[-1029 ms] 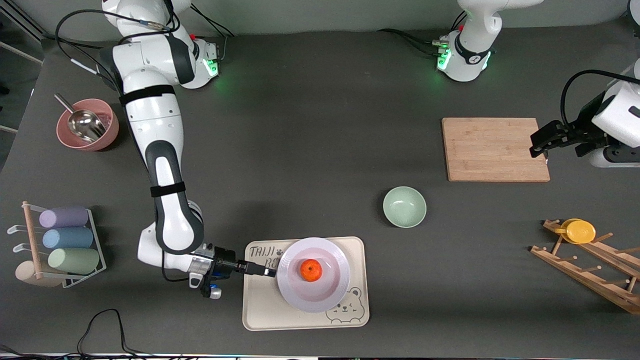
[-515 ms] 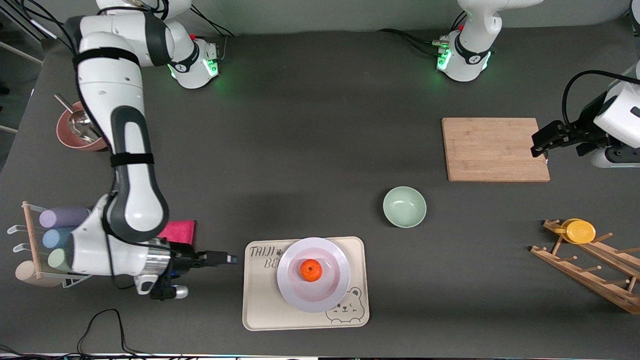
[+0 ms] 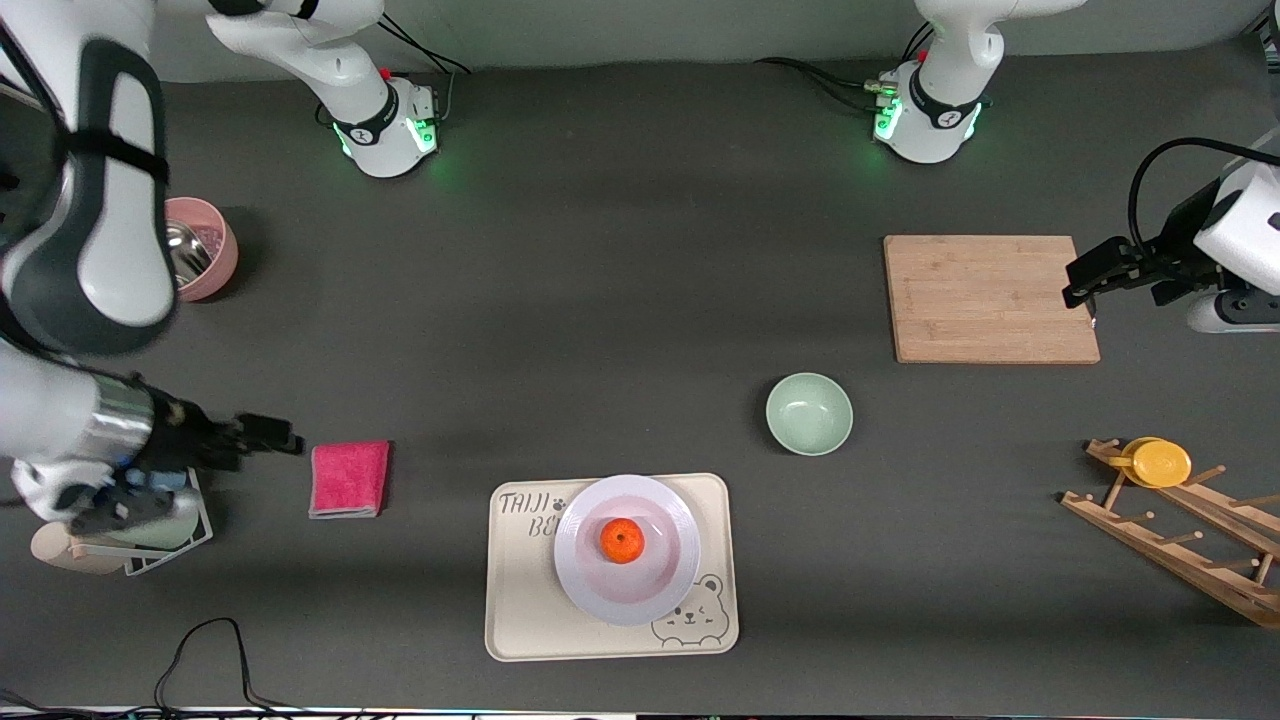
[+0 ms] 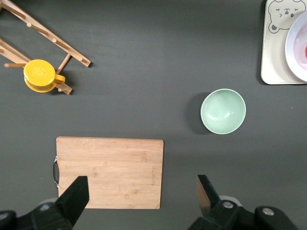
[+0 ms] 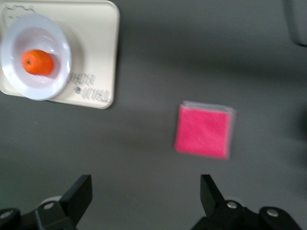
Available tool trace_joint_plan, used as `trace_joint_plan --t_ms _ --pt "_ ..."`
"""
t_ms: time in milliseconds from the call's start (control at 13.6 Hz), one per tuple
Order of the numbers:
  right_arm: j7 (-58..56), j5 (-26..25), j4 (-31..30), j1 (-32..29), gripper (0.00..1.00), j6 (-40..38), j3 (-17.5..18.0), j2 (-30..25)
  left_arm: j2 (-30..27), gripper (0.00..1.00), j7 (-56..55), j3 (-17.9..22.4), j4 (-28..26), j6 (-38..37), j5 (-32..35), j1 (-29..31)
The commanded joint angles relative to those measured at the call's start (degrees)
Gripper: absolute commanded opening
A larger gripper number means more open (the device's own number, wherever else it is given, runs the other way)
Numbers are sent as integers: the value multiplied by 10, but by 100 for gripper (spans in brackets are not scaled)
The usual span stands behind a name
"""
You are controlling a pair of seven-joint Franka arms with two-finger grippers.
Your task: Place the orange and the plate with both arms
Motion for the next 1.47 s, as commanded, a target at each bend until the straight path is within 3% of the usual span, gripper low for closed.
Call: trace_joint_plan --t_ms 0,147,221,809,1103,1397 --pt "41 -86 -101 -17 100 -6 38 -123 -5 100 11 1 4 -26 -10 5" --pt "54 -121 -101 -54 100 -35 79 -154 -4 100 10 1 6 -21 -33 5" --pt "54 -139 -99 -58 100 -41 82 -162 -4 100 9 1 7 -15 -42 4" --pt "54 -165 -100 -58 100 -90 62 -181 -5 100 10 15 22 -32 -32 5" --pt "55 -163 -99 -63 100 -93 67 -181 -18 100 30 20 23 -36 38 4" --pt "55 -163 -98 -67 100 -93 71 -181 -20 100 31 20 23 -45 47 5"
